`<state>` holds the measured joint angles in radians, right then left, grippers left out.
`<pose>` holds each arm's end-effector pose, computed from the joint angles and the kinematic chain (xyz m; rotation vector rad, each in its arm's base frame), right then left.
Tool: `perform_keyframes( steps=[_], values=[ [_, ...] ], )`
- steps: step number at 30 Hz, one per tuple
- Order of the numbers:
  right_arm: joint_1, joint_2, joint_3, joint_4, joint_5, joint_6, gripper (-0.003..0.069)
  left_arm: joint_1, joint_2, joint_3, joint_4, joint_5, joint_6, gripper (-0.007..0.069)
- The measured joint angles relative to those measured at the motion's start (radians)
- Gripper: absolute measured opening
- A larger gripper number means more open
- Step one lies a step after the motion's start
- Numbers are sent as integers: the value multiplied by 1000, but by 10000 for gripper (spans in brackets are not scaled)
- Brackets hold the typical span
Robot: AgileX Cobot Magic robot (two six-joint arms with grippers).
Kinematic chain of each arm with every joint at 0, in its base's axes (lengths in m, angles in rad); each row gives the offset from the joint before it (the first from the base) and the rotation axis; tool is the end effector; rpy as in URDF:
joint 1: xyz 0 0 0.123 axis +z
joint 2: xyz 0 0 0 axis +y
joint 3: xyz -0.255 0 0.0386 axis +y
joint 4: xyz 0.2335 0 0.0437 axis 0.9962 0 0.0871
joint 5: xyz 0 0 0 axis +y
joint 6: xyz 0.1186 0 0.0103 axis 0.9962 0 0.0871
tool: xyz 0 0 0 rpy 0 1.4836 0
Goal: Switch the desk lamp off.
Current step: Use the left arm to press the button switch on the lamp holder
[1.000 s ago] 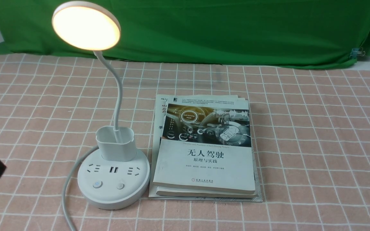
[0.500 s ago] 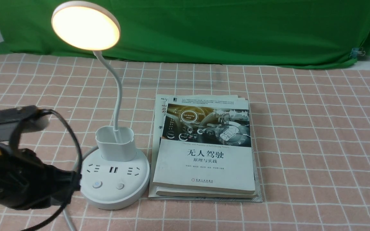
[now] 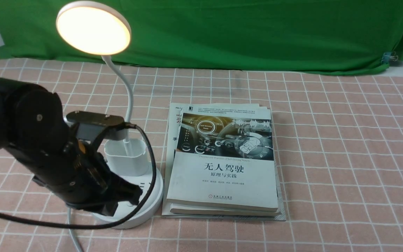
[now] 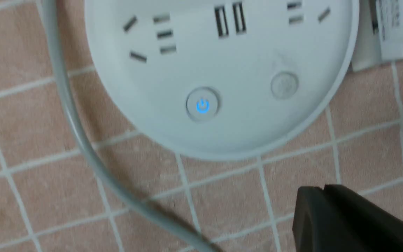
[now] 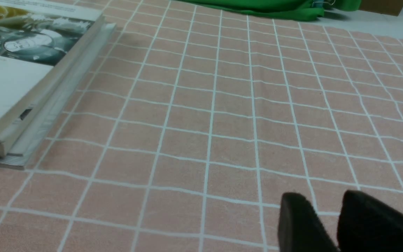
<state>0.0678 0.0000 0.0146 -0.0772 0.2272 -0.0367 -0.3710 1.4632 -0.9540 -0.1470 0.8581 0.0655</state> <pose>0.0966 0.0045 0.1836 -0.1420 1.7191 -0.0476 0.2474 -0.1104 0.1918 0.5079 2.8186 -0.2412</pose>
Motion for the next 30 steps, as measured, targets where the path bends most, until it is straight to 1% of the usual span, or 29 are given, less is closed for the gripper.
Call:
perform_keyframes(
  steps=[10, 17, 25, 30],
  values=[
    [0, 0, 0, 0, 0, 0, 240, 0, 187, -121, 16, -8, 0, 4],
    [0, 0, 0, 0, 0, 0, 240, 0, 266, -128, 23, -35, 0, 4],
    [0, 0, 0, 0, 0, 0, 240, -1, 268, -140, 24, -34, 0, 4],
    [0, 0, 0, 0, 0, 0, 240, -2, 197, -134, 36, -26, -19, 4]
  ],
)
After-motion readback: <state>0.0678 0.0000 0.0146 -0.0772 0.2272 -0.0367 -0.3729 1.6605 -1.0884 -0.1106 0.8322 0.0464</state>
